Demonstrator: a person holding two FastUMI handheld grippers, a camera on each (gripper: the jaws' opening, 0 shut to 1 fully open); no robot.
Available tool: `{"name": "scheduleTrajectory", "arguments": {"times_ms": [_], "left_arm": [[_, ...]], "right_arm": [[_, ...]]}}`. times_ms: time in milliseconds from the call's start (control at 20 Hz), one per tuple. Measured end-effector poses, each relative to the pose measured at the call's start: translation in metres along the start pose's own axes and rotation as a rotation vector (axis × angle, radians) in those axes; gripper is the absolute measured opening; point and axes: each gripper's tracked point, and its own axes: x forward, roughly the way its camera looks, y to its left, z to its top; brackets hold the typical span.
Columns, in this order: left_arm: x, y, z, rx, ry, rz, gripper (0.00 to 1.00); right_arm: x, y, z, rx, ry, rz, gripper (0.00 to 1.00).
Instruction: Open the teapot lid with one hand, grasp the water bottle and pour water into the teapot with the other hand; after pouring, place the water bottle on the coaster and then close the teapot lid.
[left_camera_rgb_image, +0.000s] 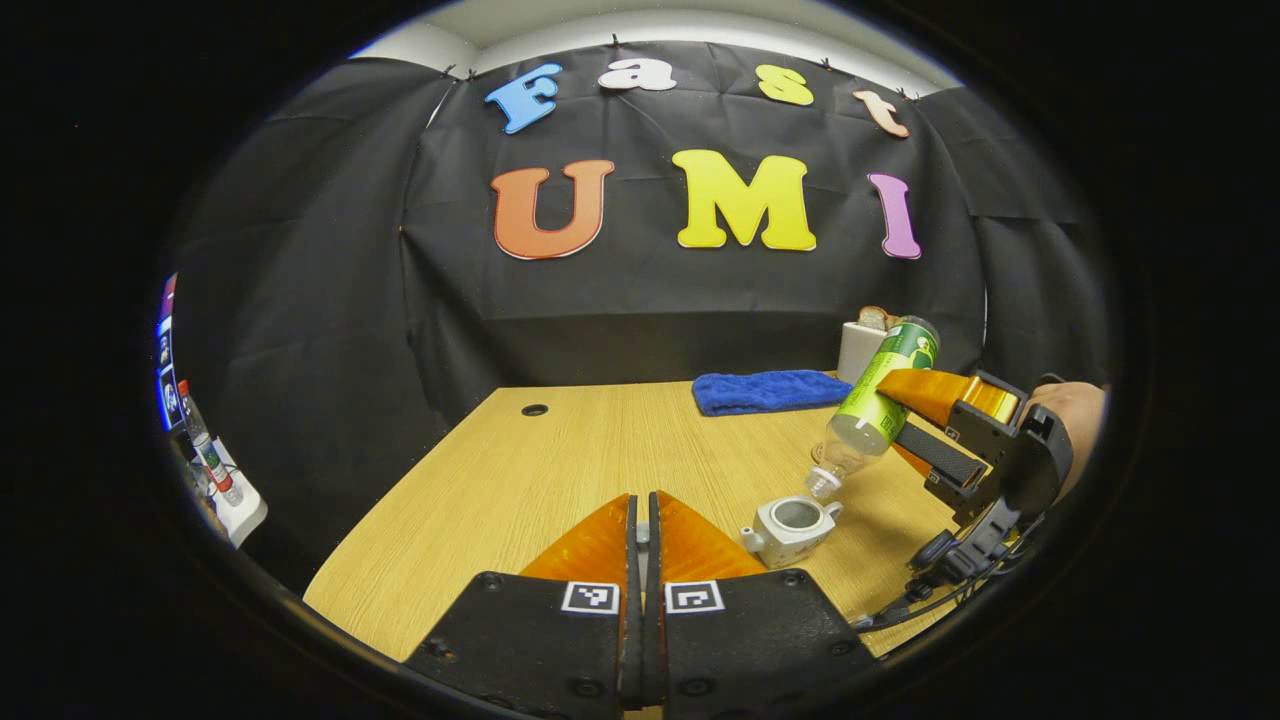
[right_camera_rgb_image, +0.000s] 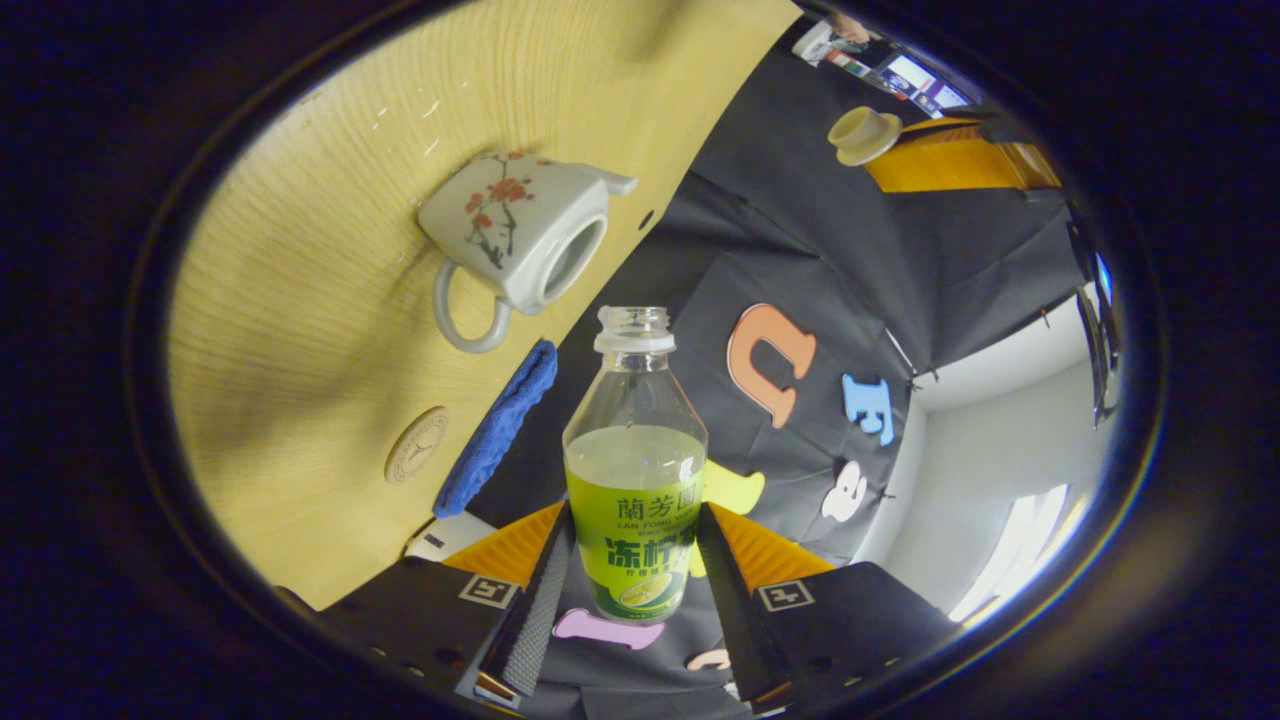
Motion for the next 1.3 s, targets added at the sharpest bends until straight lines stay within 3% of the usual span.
{"name": "scheduleTrajectory", "arguments": {"times_ms": [250, 300, 550, 850, 1050, 1300], "left_arm": [[0.011, -0.009, -0.003, 0.000, -0.009, -0.014, 0.03], [0.012, -0.012, -0.003, 0.006, -0.007, -0.013, 0.03], [0.016, -0.028, 0.008, -0.020, -0.049, -0.049, 0.03], [0.023, -0.039, 0.013, -0.066, -0.067, -0.042, 0.03], [0.025, -0.052, 0.015, -0.095, -0.075, -0.065, 0.03], [0.027, -0.051, 0.013, -0.052, -0.069, -0.053, 0.03]], "right_arm": [[-0.003, 0.010, 0.003, 0.344, -0.006, 0.058, 0.71], [-0.006, 0.011, 0.006, 0.438, -0.018, 0.070, 0.75], [-0.010, 0.010, 0.005, 0.888, -0.031, 0.097, 0.71], [-0.004, 0.003, -0.027, 1.314, -0.014, 0.101, 0.71], [0.002, -0.009, -0.055, 1.671, 0.001, 0.107, 0.71], [0.036, 0.015, -0.076, 2.038, 0.095, 0.210, 0.73]]}}
